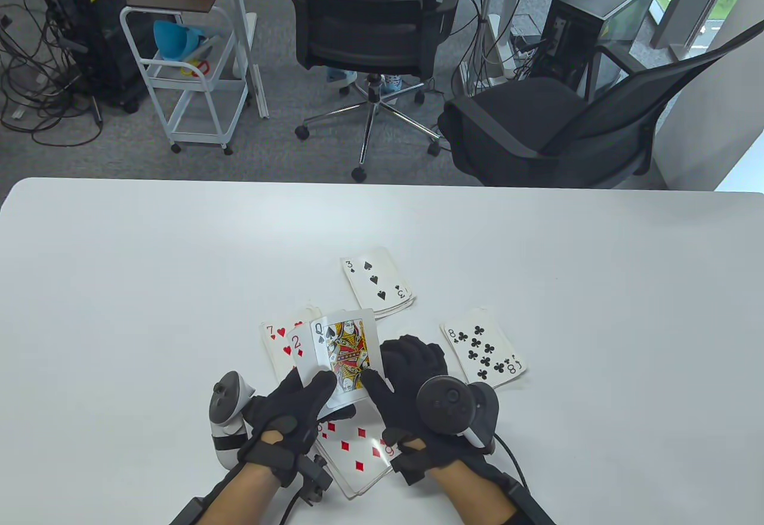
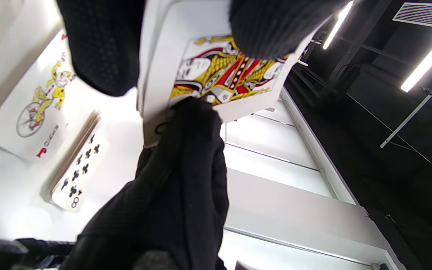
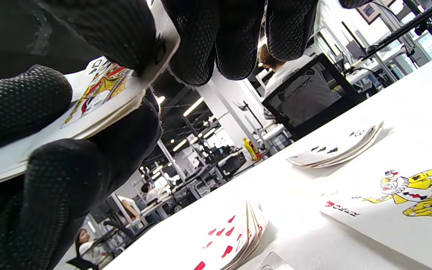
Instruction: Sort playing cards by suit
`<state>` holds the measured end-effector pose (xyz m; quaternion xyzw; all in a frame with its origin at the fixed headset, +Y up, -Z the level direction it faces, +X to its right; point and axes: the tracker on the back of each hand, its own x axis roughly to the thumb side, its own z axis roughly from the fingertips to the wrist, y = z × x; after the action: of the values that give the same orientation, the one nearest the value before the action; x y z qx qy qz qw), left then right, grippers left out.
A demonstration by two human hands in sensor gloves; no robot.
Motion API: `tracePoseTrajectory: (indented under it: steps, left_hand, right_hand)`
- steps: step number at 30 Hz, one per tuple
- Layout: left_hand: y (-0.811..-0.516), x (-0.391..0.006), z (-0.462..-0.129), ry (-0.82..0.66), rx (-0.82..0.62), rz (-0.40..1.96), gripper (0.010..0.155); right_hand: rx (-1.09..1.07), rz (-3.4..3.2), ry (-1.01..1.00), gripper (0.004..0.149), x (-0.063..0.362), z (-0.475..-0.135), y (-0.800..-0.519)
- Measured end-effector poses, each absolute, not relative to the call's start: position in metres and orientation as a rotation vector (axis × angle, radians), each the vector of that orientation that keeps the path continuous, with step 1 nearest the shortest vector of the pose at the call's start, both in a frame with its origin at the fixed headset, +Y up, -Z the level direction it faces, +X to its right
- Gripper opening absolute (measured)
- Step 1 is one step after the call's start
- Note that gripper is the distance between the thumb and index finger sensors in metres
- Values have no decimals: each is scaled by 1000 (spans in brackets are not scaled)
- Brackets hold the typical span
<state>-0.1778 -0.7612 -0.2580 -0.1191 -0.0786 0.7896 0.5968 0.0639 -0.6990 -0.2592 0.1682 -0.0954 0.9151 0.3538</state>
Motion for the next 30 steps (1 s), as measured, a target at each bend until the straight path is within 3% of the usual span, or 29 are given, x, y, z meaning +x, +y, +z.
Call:
tracePoseTrajectory:
  steps: [8,16,30]
  left_hand:
    - [-756,-186,-259,-157,-225,1848,51]
    - [-744,-193,-259,-176,-167,1838,49]
    - [-740,-194,-259,-172,-147,1855,49]
  right_hand:
    - [299,2380,-304,40,89,-274,-689]
    - [40,2444,-197,38,119,-328,-687]
    - [-107,2755,141,38,63,-453,-698]
